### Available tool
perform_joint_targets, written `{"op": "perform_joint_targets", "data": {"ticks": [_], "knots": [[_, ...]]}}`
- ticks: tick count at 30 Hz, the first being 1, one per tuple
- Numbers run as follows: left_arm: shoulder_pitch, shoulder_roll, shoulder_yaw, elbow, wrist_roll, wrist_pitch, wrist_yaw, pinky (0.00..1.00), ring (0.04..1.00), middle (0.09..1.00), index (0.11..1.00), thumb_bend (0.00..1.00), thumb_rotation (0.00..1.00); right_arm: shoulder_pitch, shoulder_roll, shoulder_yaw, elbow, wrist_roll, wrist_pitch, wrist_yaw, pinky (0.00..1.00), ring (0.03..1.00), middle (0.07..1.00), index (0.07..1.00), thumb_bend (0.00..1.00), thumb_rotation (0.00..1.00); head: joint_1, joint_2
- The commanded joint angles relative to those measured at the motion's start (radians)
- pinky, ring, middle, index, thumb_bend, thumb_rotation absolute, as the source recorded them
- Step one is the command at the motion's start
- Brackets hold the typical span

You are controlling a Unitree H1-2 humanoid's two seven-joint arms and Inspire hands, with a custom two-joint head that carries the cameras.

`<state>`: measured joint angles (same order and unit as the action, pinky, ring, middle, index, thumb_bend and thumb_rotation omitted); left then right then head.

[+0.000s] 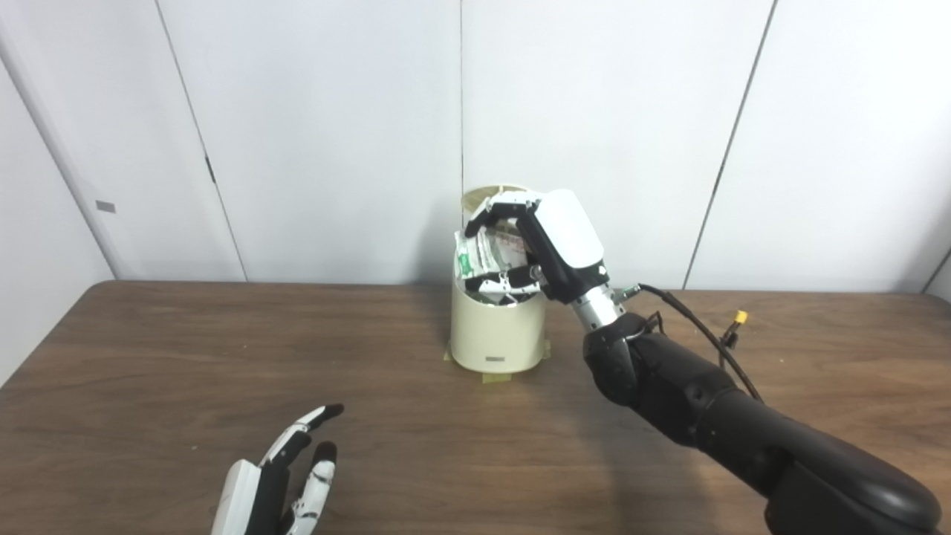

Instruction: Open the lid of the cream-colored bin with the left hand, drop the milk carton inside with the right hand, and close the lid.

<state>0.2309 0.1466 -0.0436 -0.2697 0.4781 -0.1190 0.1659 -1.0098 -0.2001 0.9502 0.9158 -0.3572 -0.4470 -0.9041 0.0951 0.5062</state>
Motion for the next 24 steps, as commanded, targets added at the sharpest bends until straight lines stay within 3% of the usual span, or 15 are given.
{"op": "perform_joint_targets", "data": {"ticks": [1,11,19,23,24], "knots": [[-0.004,-0.026,0.000,0.012,0.010,-0.018,0.021,0.82,0.854,0.846,0.817,0.40,0.98,-0.062,-0.014,-0.028,-0.019,0.023,-0.023,-0.022,0.58,0.654,0.696,0.681,0.90,0.09,0.001,0.001],[-0.021,-0.015,-0.002,0.038,0.028,-0.029,0.027,0.79,0.844,0.843,0.830,0.53,0.94,-0.054,-0.022,-0.053,-0.018,0.039,-0.023,-0.019,0.58,0.650,0.699,0.690,0.95,0.23,-0.004,-0.005],[-0.040,-0.011,0.001,0.062,0.034,-0.038,0.036,0.77,0.840,0.842,0.831,0.56,0.92,-0.049,-0.018,-0.063,-0.024,0.043,-0.023,-0.027,0.57,0.638,0.679,0.673,0.93,0.28,-0.022,-0.009],[-0.051,-0.004,0.000,0.074,0.025,-0.035,0.036,0.78,0.843,0.843,0.834,0.55,0.95,-0.024,-0.017,-0.078,-0.062,0.029,-0.023,-0.107,0.48,0.549,0.586,0.584,0.81,0.35,-0.028,-0.009],[-0.054,-0.003,0.001,0.076,0.022,-0.035,0.035,0.78,0.843,0.841,0.834,0.55,0.95,-0.009,-0.019,-0.091,-0.092,0.041,-0.023,-0.125,0.46,0.504,0.527,0.524,0.64,0.24,-0.032,-0.007]]}}
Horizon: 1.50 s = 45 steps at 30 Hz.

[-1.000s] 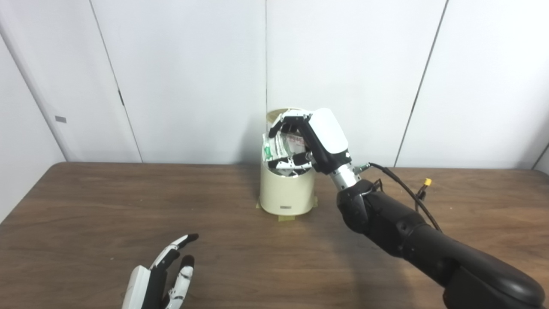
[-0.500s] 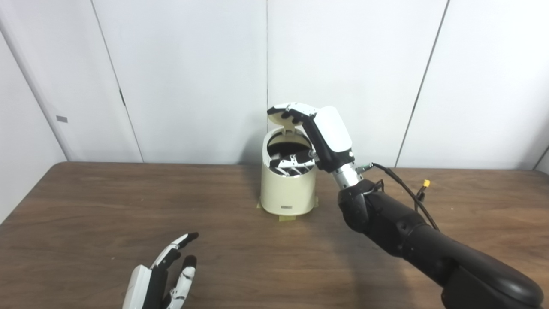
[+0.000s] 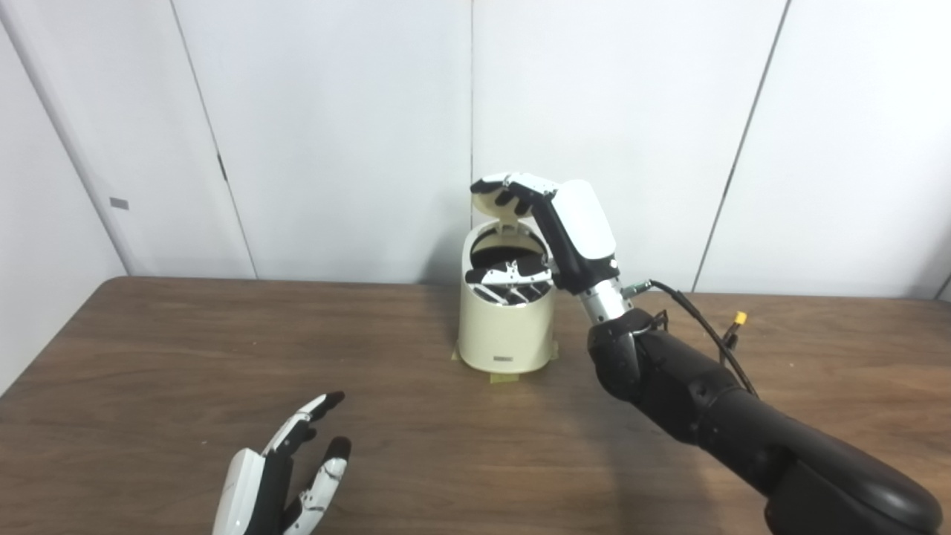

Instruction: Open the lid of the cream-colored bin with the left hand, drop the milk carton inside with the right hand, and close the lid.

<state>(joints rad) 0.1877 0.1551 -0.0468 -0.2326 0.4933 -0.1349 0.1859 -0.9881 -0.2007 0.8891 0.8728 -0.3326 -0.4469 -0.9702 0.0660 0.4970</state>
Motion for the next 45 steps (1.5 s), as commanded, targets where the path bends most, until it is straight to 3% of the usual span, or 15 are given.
{"op": "perform_joint_targets", "data": {"ticks": [1,5,11,16,19,22,23,25,29,34,37,38,40,43,45], "knots": [[-0.015,-0.010,0.005,0.042,0.003,-0.020,0.014,0.78,0.841,0.838,0.832,0.54,0.95,-0.014,-0.021,-0.047,-0.081,0.035,-0.023,-0.066,0.44,0.473,0.493,0.503,0.58,0.21,-0.008,0.003],[-0.030,-0.004,0.007,0.057,-0.008,-0.024,0.011,0.78,0.838,0.834,0.828,0.51,0.96,0.084,-0.022,-0.159,-0.268,0.132,-0.023,-0.027,0.38,0.392,0.426,0.478,0.52,0.16,-0.022,0.005],[-0.055,0.009,0.005,0.086,-0.002,-0.026,0.010,0.82,0.848,0.834,0.822,0.48,0.94,0.207,-0.034,-0.298,-0.433,0.116,-0.023,0.003,0.31,0.361,0.412,0.479,0.51,0.17,-0.039,0.003],[-0.071,0.014,0.005,0.106,-0.011,-0.027,0.009,0.86,0.858,0.837,0.824,0.48,0.92,0.298,-0.043,-0.384,-0.490,0.139,-0.023,0.053,0.29,0.354,0.422,0.482,0.51,0.17,-0.055,-0.007],[-0.080,0.015,0.006,0.120,-0.016,-0.034,0.014,0.86,0.858,0.840,0.824,0.46,0.91,0.341,-0.042,-0.425,-0.495,0.152,-0.023,0.075,0.35,0.383,0.434,0.483,0.51,0.17,-0.059,-0.011],[-0.088,0.014,0.008,0.132,-0.020,-0.038,0.020,0.84,0.856,0.839,0.823,0.45,0.90,0.391,-0.019,-0.501,-0.493,0.165,-0.023,0.103,0.38,0.401,0.441,0.483,0.51,0.17,-0.063,-0.013],[-0.091,0.014,0.008,0.136,-0.021,-0.039,0.021,0.84,0.856,0.838,0.824,0.44,0.89,0.409,-0.012,-0.526,-0.499,0.175,-0.023,0.127,0.38,0.407,0.453,0.483,0.51,0.17,-0.066,-0.015],[-0.093,0.015,0.007,0.138,-0.027,-0.041,0.022,0.85,0.856,0.839,0.826,0.43,0.89,0.458,-0.005,-0.575,-0.539,0.238,-0.021,0.247,0.36,0.418,0.480,0.484,0.50,0.17,-0.066,-0.015],[-0.100,0.018,0.008,0.148,-0.031,-0.045,0.026,0.84,0.853,0.839,0.827,0.40,0.90,0.569,-0.014,-0.636,-0.700,0.332,0.161,0.471,0.38,0.448,0.511,0.488,0.50,0.16,-0.073,-0.014],[-0.102,0.022,0.009,0.154,-0.031,-0.047,0.030,0.84,0.853,0.840,0.827,0.40,0.91,0.654,0.015,-0.720,-0.784,0.342,0.283,0.599,0.47,0.548,0.593,0.492,0.50,0.16,-0.080,-0.011],[-0.103,0.024,0.010,0.157,-0.033,-0.046,0.030,0.84,0.853,0.840,0.827,0.39,0.93,0.688,0.033,-0.763,-0.822,0.384,0.357,0.671,0.57,0.642,0.677,0.666,0.52,0.35,-0.082,-0.011],[-0.103,0.024,0.011,0.159,-0.033,-0.048,0.033,0.84,0.853,0.841,0.826,0.39,0.93,0.705,0.029,-0.777,-0.842,0.455,0.408,0.729,0.59,0.654,0.688,0.683,0.52,0.37,-0.084,-0.010],[-0.104,0.024,0.013,0.161,-0.033,-0.050,0.036,0.83,0.847,0.837,0.825,0.38,0.92,0.727,0.027,-0.803,-0.873,0.553,0.486,0.818,0.74,0.786,0.808,0.809,0.42,0.42,-0.084,-0.010],[-0.104,0.027,0.016,0.166,-0.049,-0.060,0.033,0.82,0.841,0.837,0.826,0.37,0.92,0.765,0.021,-0.818,-0.901,0.588,0.543,0.897,0.82,0.870,0.887,0.891,0.31,0.44,-0.087,-0.008],[-0.106,0.030,0.018,0.171,-0.062,-0.073,0.030,0.81,0.837,0.837,0.827,0.36,0.91,0.785,0.021,-0.822,-0.904,0.573,0.540,0.927,0.84,0.892,0.905,0.905,0.26,0.49,-0.090,-0.004]]}}
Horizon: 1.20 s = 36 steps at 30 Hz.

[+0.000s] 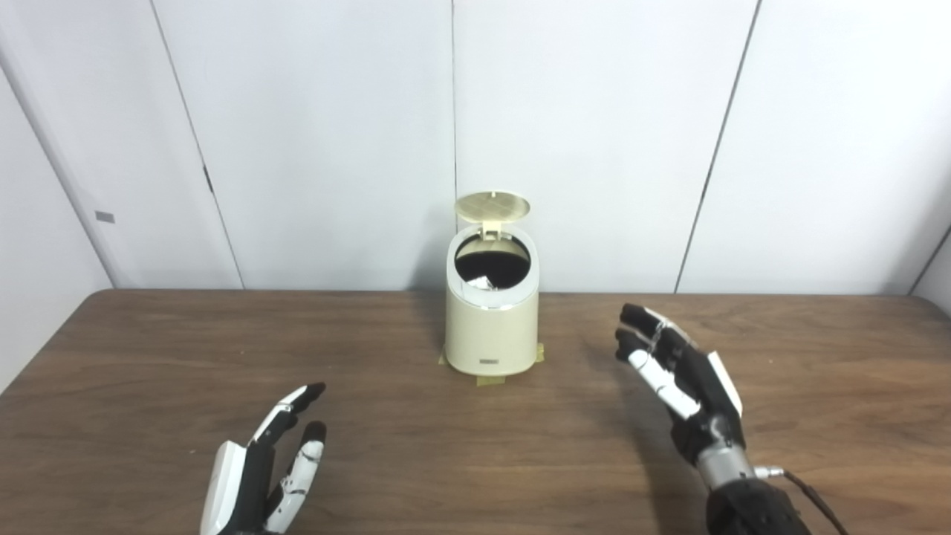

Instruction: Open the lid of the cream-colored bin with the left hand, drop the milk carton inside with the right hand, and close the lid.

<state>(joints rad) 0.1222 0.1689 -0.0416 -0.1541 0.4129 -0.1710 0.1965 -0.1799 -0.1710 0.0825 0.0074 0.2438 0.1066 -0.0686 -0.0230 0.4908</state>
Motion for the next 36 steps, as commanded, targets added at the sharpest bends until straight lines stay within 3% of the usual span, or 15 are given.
{"op": "perform_joint_targets", "data": {"ticks": [1,5,9,10,11,13,17,20,26,29,32,36], "knots": [[-0.040,0.018,0.014,0.093,0.015,-0.042,0.018,0.80,0.835,0.836,0.827,0.36,0.91,-0.016,-0.006,-0.019,-0.038,-0.010,-0.016,0.035,0.84,0.899,0.910,0.909,0.24,0.53,-0.001,0.003],[-0.041,0.021,0.018,0.102,0.006,-0.057,0.021,0.79,0.826,0.831,0.821,0.35,0.91,0.013,0.009,-0.049,-0.033,-0.008,-0.005,0.055,0.86,0.910,0.916,0.909,0.19,0.64,-0.004,0.005],[-0.044,0.029,0.021,0.107,-0.010,-0.078,0.018,0.76,0.827,0.834,0.825,0.35,0.92,0.050,0.016,-0.058,-0.050,-0.009,0.020,0.081,0.87,0.926,0.926,0.921,0.13,0.91,-0.005,0.006],[-0.045,0.029,0.021,0.104,-0.011,-0.081,0.017,0.75,0.826,0.833,0.825,0.35,0.91,0.059,0.019,-0.060,-0.051,-0.003,0.017,0.091,0.87,0.924,0.929,0.922,0.13,0.89,-0.005,0.008],[-0.046,0.030,0.021,0.097,-0.013,-0.080,0.013,0.74,0.823,0.828,0.822,0.35,0.91,0.068,0.024,-0.063,-0.050,-0.001,0.011,0.099,0.86,0.913,0.925,0.915,0.14,0.78,-0.004,0.012],[-0.046,0.031,0.018,0.081,-0.014,-0.075,0.003,0.74,0.823,0.828,0.821,0.37,0.92,0.079,0.033,-0.068,-0.049,-0.007,0.002,0.103,0.84,0.896,0.914,0.905,0.14,0.68,-0.005,0.012],[-0.062,0.031,-0.003,-0.020,0.018,-0.001,-0.050,0.76,0.835,0.833,0.826,0.40,0.95,0.092,0.057,-0.084,-0.035,-0.023,-0.009,0.092,0.82,0.873,0.884,0.875,0.18,0.57,-0.012,0.012],[-0.102,0.022,-0.008,-0.078,0.045,0.068,-0.085,0.81,0.848,0.830,0.820,0.44,0.99,0.097,0.073,-0.105,-0.011,-0.002,-0.021,0.106,0.80,0.856,0.868,0.858,0.20,0.40,-0.009,0.011],[-0.265,0.022,-0.027,-0.198,0.135,0.254,-0.208,0.99,0.925,0.866,0.834,0.55,1.00,0.095,0.072,-0.120,0.022,-0.018,-0.038,0.129,0.83,0.867,0.888,0.884,0.20,0.40,-0.003,0.009],[-0.377,0.028,-0.046,-0.220,0.174,0.349,-0.281,1.00,0.987,0.905,0.855,0.61,1.00,0.095,0.071,-0.124,0.034,-0.018,-0.059,0.144,0.85,0.880,0.899,0.897,0.19,0.39,-0.007,0.008],[-0.483,0.033,-0.070,-0.222,0.226,0.427,-0.338,1.00,0.999,0.929,0.893,0.75,1.00,0.096,0.078,-0.129,0.034,-0.019,-0.056,0.147,0.84,0.880,0.893,0.890,0.18,0.39,-0.009,0.009],[-0.605,0.031,-0.100,-0.205,0.280,0.469,-0.376,1.00,1.000,0.936,0.908,0.84,1.00,0.095,0.083,-0.133,0.034,-0.021,-0.051,0.152,0.84,0.878,0.887,0.883,0.18,0.37,-0.013,0.011]]}}
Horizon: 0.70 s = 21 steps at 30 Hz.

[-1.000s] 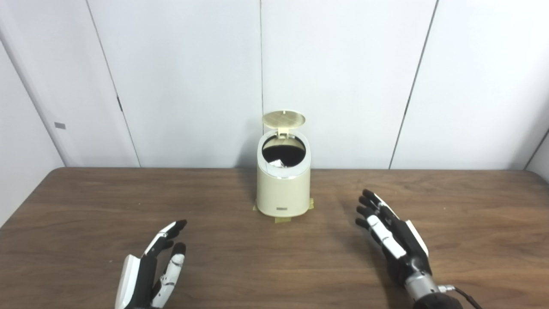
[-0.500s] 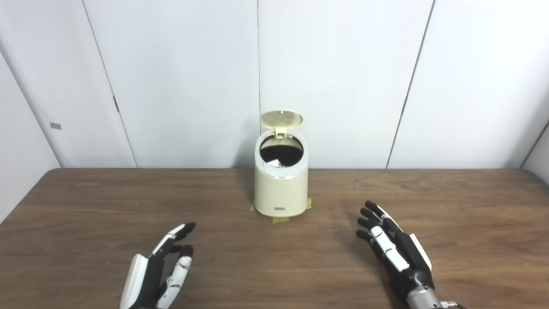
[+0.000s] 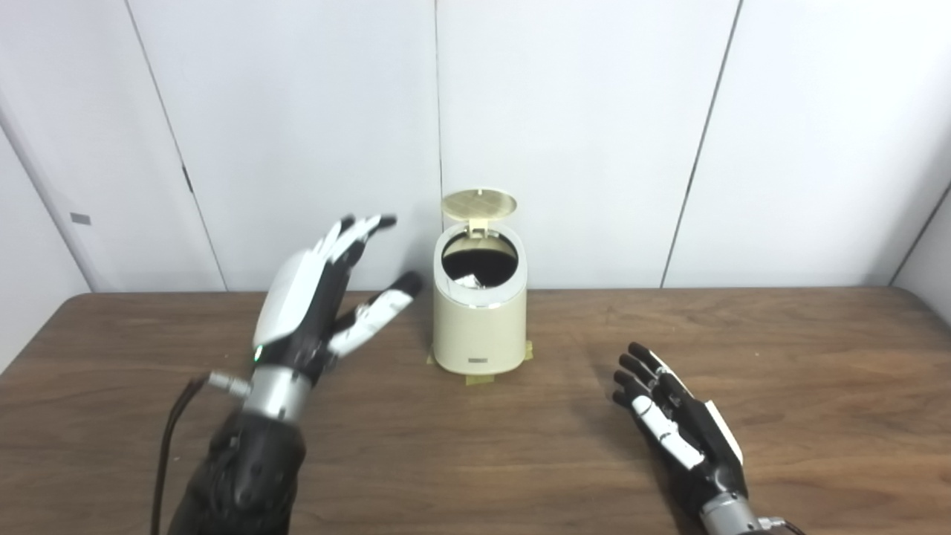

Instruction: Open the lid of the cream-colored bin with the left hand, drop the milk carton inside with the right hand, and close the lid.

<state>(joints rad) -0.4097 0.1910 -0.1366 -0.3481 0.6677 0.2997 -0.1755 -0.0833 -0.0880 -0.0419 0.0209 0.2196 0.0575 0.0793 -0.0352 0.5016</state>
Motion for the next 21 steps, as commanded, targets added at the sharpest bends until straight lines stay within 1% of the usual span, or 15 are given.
{"op": "perform_joint_targets", "data": {"ticks": [1,3,4,6,7,8,9,11,14,17,20,21], "knots": [[-0.099,0.009,-0.014,-0.006,0.037,0.002,-0.009,1.00,1.000,0.936,0.909,0.85,1.00,-0.002,0.002,-0.011,0.020,0.008,-0.001,0.007,0.84,0.882,0.891,0.886,0.18,0.38,-0.001,0.000],[-0.160,0.005,-0.038,0.006,0.082,0.029,-0.034,1.00,1.000,0.942,0.912,0.86,1.00,-0.005,0.002,-0.018,0.025,0.014,-0.004,0.010,0.85,0.884,0.898,0.893,0.18,0.39,-0.006,-0.003],[-0.182,0.003,-0.048,0.010,0.103,0.041,-0.046,1.00,1.000,0.944,0.910,0.88,1.00,-0.006,0.001,-0.021,0.027,0.015,-0.004,0.011,0.85,0.887,0.900,0.896,0.19,0.41,-0.006,-0.003],[-0.252,0.005,-0.085,0.045,0.150,0.066,-0.088,1.00,1.000,0.938,0.906,0.90,1.00,-0.010,0.002,-0.026,0.029,0.016,0.005,0.008,0.85,0.891,0.904,0.901,0.20,0.44,-0.008,-0.006],[-0.273,0.007,-0.097,0.058,0.165,0.074,-0.104,1.00,1.000,0.941,0.906,0.91,1.00,-0.012,0.003,-0.028,0.030,0.015,0.009,0.006,0.85,0.895,0.906,0.904,0.19,0.45,-0.008,-0.008],[-0.302,0.005,-0.112,0.076,0.185,0.090,-0.121,1.00,1.000,0.943,0.906,0.91,1.00,-0.013,0.005,-0.029,0.032,0.014,0.005,0.005,0.85,0.897,0.907,0.906,0.19,0.45,-0.008,-0.009],[-0.327,0.005,-0.124,0.092,0.201,0.102,-0.138,1.00,1.000,0.926,0.890,0.94,1.00,-0.014,0.007,-0.030,0.034,0.011,0.004,0.003,0.84,0.889,0.901,0.901,0.19,0.45,-0.009,-0.012],[-0.367,0.003,-0.138,0.122,0.214,0.120,-0.166,1.00,1.000,0.914,0.879,0.96,1.00,-0.015,0.011,-0.032,0.036,0.011,0.006,0.004,0.83,0.882,0.894,0.895,0.19,0.45,-0.009,-0.013],[-0.419,-0.004,-0.150,0.168,0.219,0.141,-0.201,1.00,1.000,0.899,0.858,0.97,1.00,-0.016,0.013,-0.028,0.037,0.008,0.007,0.009,0.84,0.873,0.892,0.894,0.19,0.45,-0.011,-0.016],[-0.463,-0.011,-0.170,0.213,0.243,0.162,-0.232,1.00,1.000,0.891,0.848,0.98,0.98,-0.014,0.013,-0.020,0.035,-0.009,0.006,0.006,0.85,0.884,0.899,0.893,0.19,0.41,-0.011,-0.018],[-0.480,-0.015,-0.186,0.245,0.253,0.161,-0.237,1.00,1.000,0.886,0.839,0.97,0.97,-0.013,0.015,-0.016,0.029,-0.021,0.017,0.002,0.86,0.894,0.906,0.897,0.19,0.43,-0.013,-0.018],[-0.485,-0.019,-0.189,0.258,0.249,0.159,-0.236,1.00,1.000,0.886,0.832,0.96,0.96,-0.011,0.016,-0.015,0.025,-0.022,0.023,0.002,0.86,0.901,0.911,0.899,0.20,0.45,-0.012,-0.018]]}}
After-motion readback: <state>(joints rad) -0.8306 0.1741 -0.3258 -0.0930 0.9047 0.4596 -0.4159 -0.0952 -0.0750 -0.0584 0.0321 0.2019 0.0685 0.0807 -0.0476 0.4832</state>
